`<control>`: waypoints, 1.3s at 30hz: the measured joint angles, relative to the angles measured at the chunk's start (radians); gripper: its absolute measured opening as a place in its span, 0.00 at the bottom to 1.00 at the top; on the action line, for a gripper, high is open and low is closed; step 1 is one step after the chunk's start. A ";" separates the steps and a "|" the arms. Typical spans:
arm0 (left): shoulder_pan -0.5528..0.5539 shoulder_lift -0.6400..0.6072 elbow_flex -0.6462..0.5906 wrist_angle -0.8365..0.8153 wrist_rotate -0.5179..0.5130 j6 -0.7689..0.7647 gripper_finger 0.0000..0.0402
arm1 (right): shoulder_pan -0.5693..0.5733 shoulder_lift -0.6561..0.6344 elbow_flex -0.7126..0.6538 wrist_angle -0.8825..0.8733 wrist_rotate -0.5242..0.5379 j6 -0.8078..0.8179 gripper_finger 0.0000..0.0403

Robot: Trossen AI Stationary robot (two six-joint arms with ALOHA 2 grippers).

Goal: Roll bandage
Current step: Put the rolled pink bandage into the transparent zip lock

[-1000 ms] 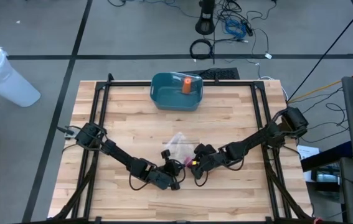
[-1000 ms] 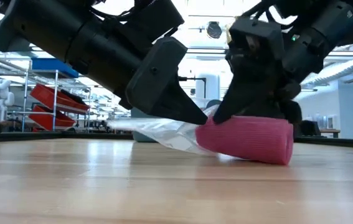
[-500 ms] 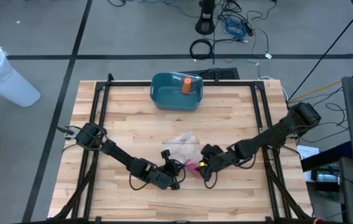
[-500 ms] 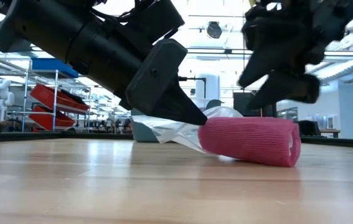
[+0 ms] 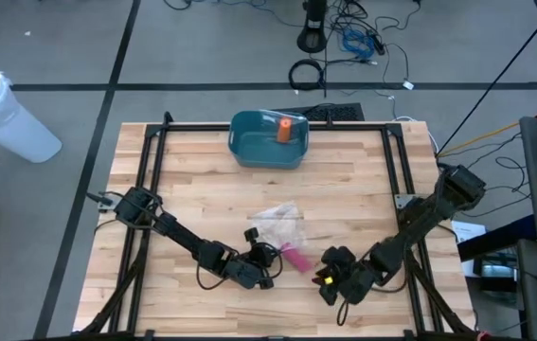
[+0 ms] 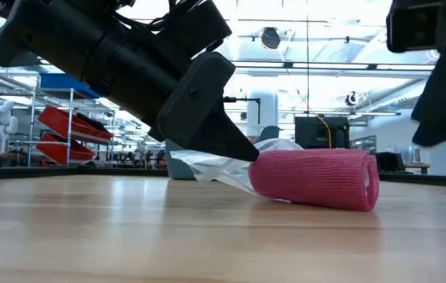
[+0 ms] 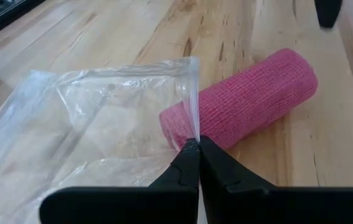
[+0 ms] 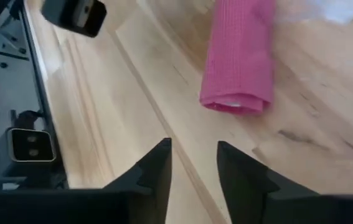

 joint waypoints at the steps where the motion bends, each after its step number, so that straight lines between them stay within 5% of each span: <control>1: 0.000 0.000 0.000 0.000 0.000 -0.005 0.00 | 0.005 0.022 0.000 0.023 0.014 0.001 0.27; 20: -0.002 0.000 -0.001 -0.004 0.003 -0.022 0.00 | -0.127 0.231 -0.001 0.386 0.139 -0.214 0.10; 39: -0.002 0.000 0.005 0.004 0.031 -0.008 0.00 | -0.247 0.231 0.000 0.359 0.137 -0.330 0.05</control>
